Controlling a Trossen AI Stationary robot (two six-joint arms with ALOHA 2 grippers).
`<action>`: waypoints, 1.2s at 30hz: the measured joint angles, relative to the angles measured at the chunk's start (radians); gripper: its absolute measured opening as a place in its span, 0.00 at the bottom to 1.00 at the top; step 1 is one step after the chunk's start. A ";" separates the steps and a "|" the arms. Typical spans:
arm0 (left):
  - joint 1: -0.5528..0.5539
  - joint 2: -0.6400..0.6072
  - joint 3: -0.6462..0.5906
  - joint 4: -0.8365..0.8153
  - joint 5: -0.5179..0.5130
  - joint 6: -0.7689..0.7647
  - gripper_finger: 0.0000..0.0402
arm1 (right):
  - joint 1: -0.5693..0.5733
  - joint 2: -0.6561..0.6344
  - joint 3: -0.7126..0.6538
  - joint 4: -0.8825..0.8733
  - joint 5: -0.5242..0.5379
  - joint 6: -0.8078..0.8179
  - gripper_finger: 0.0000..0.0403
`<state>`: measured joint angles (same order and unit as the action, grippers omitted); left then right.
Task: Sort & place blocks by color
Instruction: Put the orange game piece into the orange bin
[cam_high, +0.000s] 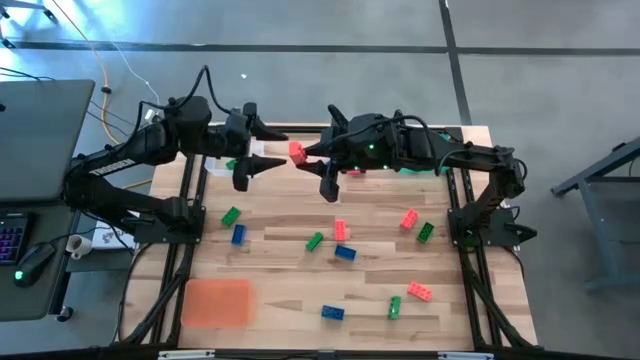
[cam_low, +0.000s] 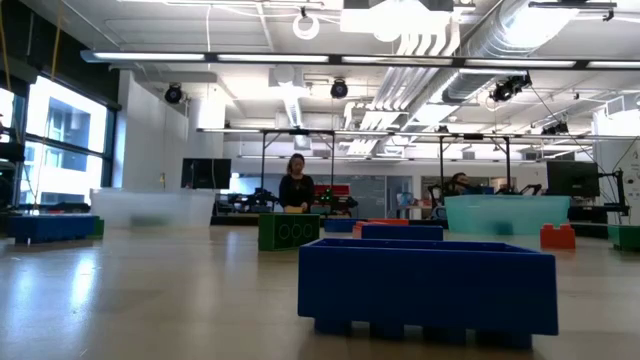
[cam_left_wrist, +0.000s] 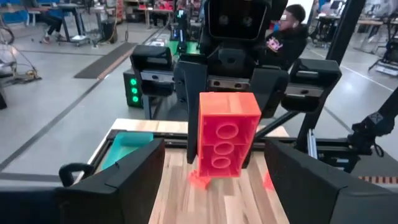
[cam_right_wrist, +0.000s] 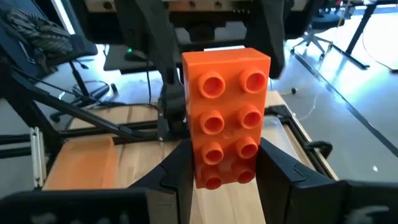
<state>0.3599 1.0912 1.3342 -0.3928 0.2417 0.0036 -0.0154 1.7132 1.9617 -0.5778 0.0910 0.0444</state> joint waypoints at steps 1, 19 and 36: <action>-0.001 0.000 0.000 0.004 -0.001 0.000 0.66 | 0.000 0.000 0.000 0.010 -0.002 0.000 0.27; -0.002 0.106 0.000 0.195 0.004 -0.027 0.65 | -0.005 0.000 0.000 0.043 0.010 0.000 0.27; -0.002 0.106 0.001 0.167 0.016 0.027 0.27 | -0.006 0.002 -0.002 0.035 0.026 0.003 0.43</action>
<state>0.3576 1.1973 1.3354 -0.2258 0.2580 0.0306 -0.0212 1.7157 1.9602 -0.5430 0.1170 0.0479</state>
